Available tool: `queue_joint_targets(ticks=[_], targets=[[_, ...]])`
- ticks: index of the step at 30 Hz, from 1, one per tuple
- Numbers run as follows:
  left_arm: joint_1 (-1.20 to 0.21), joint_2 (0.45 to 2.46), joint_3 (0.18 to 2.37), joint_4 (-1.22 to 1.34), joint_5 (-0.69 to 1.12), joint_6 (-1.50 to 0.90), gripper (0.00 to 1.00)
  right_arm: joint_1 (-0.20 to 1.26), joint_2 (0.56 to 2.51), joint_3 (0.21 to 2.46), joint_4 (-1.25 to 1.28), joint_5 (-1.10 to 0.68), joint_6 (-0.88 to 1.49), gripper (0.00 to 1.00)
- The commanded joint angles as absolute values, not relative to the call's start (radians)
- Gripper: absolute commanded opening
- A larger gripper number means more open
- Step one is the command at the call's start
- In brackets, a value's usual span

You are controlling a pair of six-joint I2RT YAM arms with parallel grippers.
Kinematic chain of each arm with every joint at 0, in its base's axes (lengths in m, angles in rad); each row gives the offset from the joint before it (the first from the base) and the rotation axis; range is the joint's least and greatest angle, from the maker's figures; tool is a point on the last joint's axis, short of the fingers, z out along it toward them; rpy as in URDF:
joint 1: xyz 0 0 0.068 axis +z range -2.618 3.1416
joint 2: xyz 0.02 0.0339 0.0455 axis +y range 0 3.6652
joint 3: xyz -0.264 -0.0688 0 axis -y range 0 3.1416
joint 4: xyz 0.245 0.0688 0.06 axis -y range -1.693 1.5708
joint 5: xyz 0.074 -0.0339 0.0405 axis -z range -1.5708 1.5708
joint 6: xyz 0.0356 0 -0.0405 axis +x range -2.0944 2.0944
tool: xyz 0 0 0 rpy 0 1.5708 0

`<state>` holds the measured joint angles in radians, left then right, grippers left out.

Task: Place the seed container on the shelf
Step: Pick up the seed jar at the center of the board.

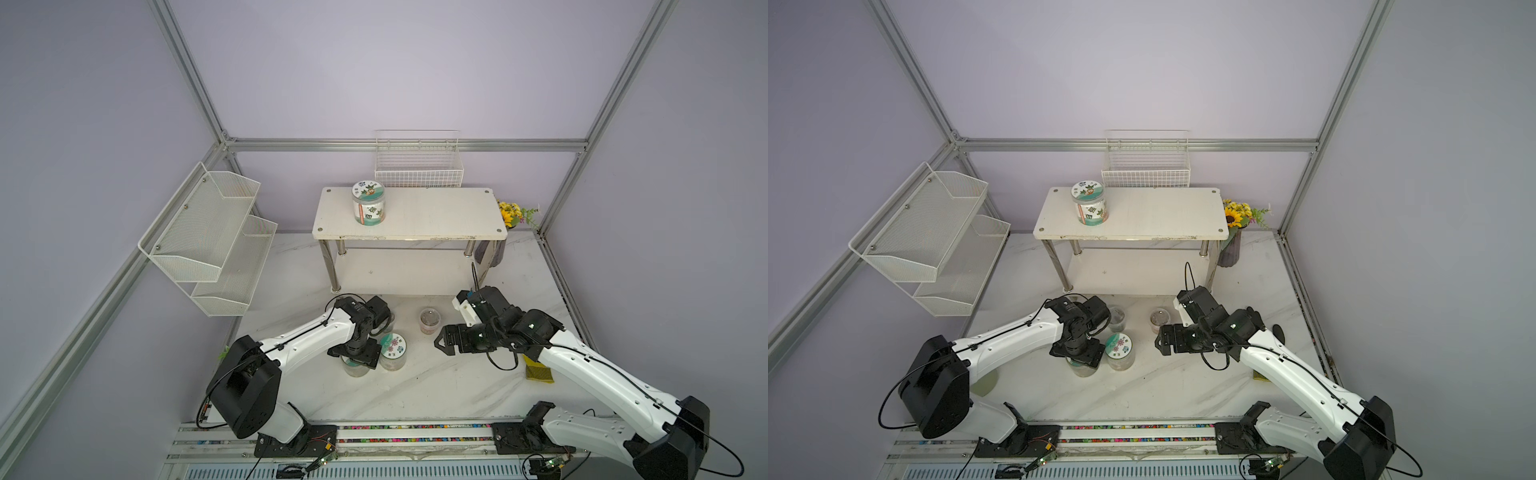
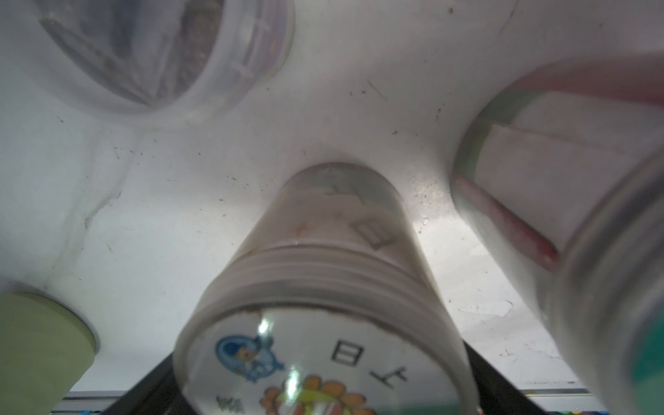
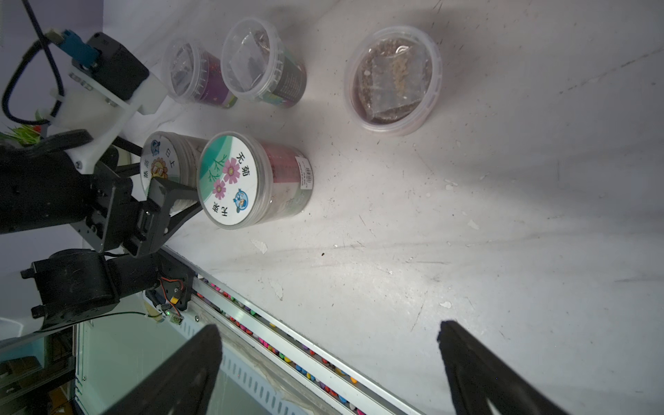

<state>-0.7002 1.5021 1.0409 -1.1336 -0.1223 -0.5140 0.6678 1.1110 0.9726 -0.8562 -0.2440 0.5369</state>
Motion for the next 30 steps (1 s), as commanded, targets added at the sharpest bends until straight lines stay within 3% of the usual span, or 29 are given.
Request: queue_joint_targets(ticks=[1,10,14,18,30], targets=[[-0.692,1.489,1.049,-1.112,-0.114,-0.522,0.85,0.667,1.104,0.996,-0.847,-0.24,0.528,0.97],[-0.69,1.469,1.078,-1.15,-0.127,-0.511,0.75,0.669,1.109,0.996,-0.842,-0.24,0.529,0.97],[-0.691,1.479,1.081,-1.15,-0.133,-0.51,0.87,0.669,1.108,0.998,-0.842,-0.239,0.528,0.97],[-0.691,1.489,1.084,-1.142,-0.138,-0.505,0.9,0.669,1.102,0.995,-0.849,-0.238,0.529,0.97],[-0.691,1.46,1.105,-1.182,-0.13,-0.49,0.63,0.67,1.102,0.988,-0.845,-0.229,0.526,0.97]])
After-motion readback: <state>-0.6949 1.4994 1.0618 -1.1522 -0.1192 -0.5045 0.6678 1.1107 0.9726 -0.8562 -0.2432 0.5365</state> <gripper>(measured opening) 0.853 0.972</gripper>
